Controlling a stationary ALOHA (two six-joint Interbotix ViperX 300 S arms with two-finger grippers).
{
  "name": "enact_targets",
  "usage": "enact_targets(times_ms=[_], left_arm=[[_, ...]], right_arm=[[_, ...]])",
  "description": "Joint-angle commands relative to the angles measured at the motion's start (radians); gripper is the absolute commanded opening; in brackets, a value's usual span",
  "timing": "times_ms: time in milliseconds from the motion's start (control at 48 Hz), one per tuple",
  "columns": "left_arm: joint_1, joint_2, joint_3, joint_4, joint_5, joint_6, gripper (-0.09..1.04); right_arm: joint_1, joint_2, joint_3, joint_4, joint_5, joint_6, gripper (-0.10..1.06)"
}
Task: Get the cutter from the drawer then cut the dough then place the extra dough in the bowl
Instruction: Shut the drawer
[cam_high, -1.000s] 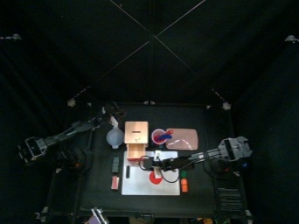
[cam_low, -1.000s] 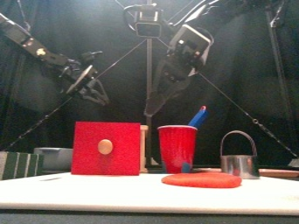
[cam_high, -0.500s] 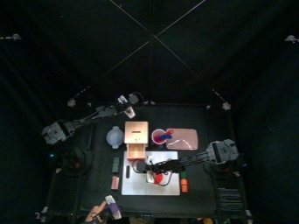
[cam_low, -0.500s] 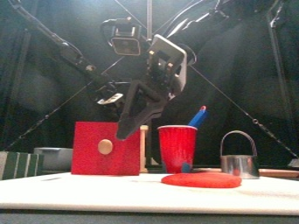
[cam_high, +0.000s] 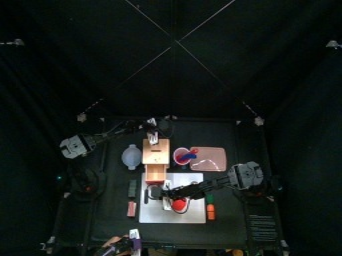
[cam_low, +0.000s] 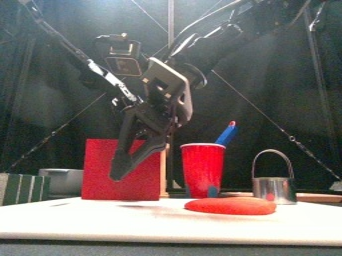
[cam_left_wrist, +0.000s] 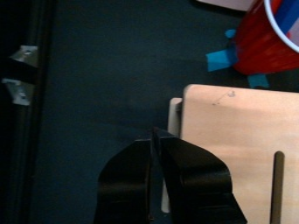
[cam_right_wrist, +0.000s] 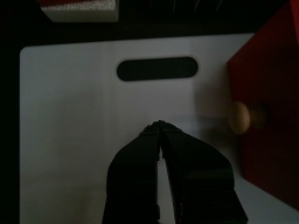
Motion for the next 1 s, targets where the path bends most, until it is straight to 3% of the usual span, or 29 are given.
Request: enact_targets(times_ms=[21,292,812,1000], left_arm=[[-0.006,0.0,-0.009,0.028,0.006,-0.002,0.51],[-0.006,0.008,-0.006,0.052,-0.008,0.0,0.51],[-0.002,0.014,-0.009,0.08,-0.023,0.009,0.51],[-0.002,0.025,-0.018,0.084,-0.023,0.012,0.51]], right_arm=[[-0.006,-0.012,-0.041,-0.005,0.003,0.0,0.14],[-0.031,-0.003,-0.058,-0.021,0.054,-0.002,0.14],[-0.138,0.002,-0.078,-0.175,0.112,0.0,0.14],[-0.175,0.006,-0.091,-0.202,0.114,-0.002,0.14]])
